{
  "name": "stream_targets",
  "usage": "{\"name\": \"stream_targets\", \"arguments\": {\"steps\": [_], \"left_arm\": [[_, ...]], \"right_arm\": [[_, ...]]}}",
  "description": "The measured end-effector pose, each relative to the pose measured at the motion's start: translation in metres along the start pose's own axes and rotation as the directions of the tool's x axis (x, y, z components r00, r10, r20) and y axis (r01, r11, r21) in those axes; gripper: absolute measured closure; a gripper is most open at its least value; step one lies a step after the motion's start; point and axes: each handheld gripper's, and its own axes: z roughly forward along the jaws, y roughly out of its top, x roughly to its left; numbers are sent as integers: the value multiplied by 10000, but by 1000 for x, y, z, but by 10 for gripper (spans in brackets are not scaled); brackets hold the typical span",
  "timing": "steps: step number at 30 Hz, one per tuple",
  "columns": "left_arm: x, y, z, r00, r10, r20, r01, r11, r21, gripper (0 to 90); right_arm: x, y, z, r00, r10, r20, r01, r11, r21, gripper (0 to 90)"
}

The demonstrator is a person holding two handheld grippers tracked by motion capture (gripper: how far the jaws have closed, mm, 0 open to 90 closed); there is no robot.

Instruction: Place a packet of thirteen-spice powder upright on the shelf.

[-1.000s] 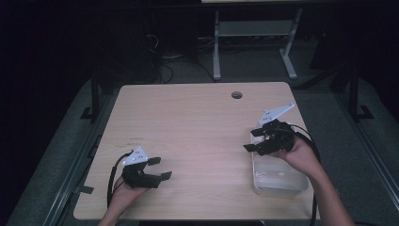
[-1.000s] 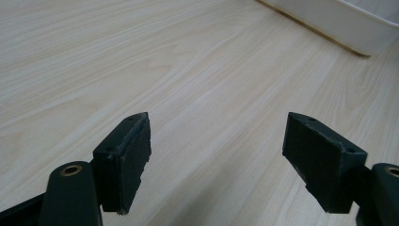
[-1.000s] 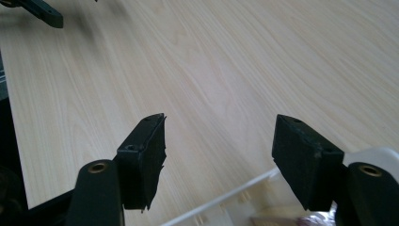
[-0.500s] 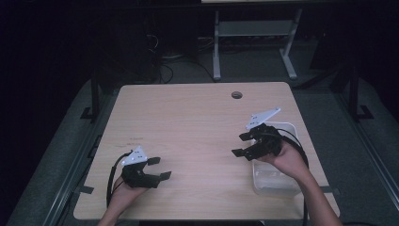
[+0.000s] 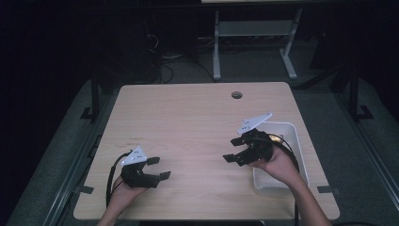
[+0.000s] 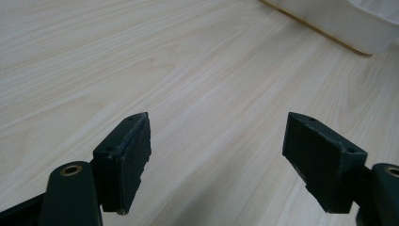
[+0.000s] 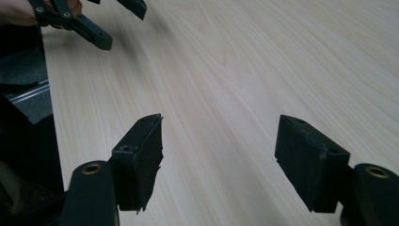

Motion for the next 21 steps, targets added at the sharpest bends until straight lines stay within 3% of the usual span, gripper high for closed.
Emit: {"name": "stream_targets", "arguments": {"steps": [21], "left_arm": [[0, -1, -1, 10000, 16, -36, -16, 10000, 22, 236]], "right_arm": [[20, -7, 30, 9974, 131, -710, -140, 9998, -116, 301]]}}
